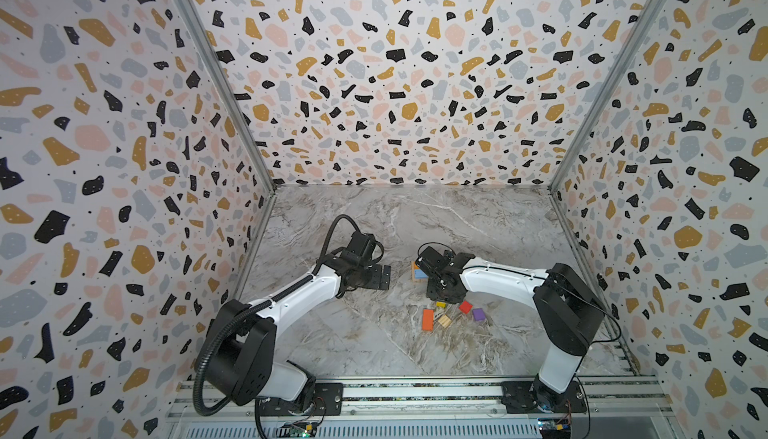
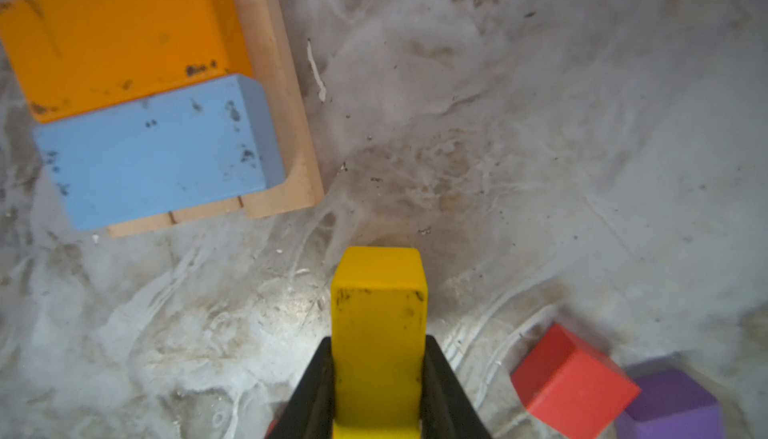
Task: Build the wood block tower
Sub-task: 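Lift the yellow arch block and carry it over the stack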
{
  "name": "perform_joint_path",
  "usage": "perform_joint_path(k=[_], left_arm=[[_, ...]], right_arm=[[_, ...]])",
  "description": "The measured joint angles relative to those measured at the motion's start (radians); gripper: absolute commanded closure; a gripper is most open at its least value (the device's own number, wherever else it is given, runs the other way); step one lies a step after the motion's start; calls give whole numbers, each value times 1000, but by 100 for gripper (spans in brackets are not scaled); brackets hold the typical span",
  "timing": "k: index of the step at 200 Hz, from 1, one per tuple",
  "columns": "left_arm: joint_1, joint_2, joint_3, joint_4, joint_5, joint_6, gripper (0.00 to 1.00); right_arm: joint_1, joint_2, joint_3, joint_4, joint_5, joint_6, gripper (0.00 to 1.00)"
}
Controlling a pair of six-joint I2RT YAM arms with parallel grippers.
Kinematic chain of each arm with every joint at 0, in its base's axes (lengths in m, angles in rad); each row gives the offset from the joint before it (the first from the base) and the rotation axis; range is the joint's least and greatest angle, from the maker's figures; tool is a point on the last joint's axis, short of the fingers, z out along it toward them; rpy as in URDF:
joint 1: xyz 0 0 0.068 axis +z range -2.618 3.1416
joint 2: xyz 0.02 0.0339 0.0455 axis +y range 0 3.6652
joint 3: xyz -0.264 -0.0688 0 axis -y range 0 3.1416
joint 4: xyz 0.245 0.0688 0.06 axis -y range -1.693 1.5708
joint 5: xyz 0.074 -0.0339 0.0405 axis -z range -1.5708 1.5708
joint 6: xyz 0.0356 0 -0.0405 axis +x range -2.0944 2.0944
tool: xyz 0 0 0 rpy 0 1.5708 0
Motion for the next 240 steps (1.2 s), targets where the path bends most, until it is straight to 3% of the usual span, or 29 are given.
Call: perform_joint_path(k=[117,240], left_arm=[[1,0,0,0,0,0,0],[35,0,0,1,0,4,0]], right_arm=[[-23,40,301,-178,91,-309,100],[-92,163,401,-172,-41,-364,100]])
